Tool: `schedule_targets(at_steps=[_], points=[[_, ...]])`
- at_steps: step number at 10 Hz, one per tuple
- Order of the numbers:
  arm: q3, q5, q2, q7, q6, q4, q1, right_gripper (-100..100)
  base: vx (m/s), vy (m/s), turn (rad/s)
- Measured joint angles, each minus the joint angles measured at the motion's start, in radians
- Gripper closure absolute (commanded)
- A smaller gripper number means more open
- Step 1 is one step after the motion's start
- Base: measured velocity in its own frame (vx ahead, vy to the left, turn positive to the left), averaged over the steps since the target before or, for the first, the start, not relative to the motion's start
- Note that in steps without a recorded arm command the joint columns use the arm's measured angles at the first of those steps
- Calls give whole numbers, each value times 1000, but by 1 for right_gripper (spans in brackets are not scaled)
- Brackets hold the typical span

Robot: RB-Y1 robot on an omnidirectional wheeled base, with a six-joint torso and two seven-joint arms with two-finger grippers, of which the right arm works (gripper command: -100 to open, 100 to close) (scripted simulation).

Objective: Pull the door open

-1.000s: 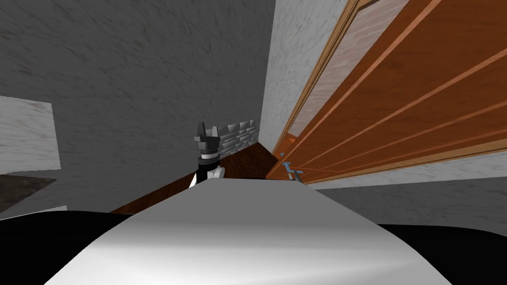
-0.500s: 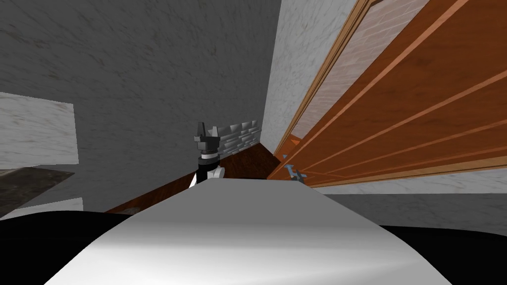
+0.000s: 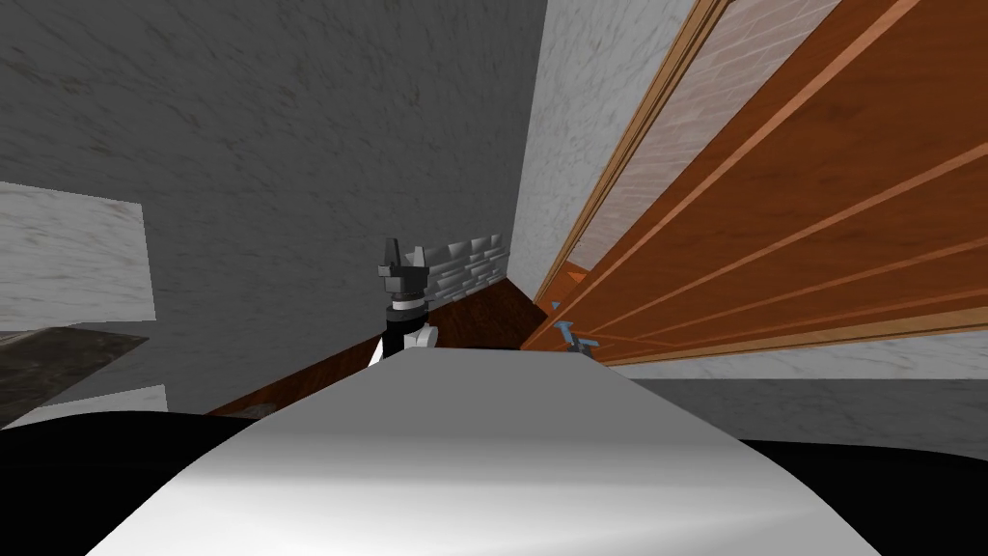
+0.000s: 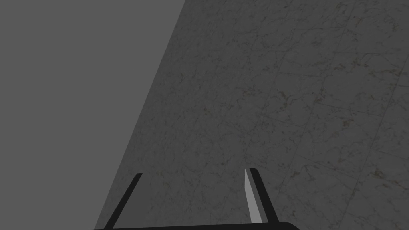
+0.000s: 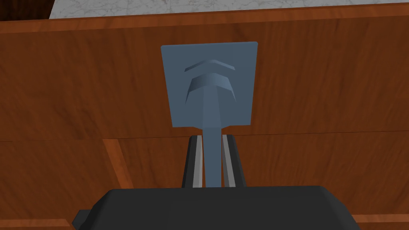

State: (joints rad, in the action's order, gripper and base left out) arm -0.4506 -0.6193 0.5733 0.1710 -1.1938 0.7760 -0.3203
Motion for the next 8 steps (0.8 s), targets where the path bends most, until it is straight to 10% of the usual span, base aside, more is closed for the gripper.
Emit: schedule_targets(at_steps=[2, 8], points=[[0, 0, 0, 0, 0, 0, 0, 100, 0, -2, 36], [-37, 13, -1, 42, -115, -104, -8, 100, -16, -11, 44]])
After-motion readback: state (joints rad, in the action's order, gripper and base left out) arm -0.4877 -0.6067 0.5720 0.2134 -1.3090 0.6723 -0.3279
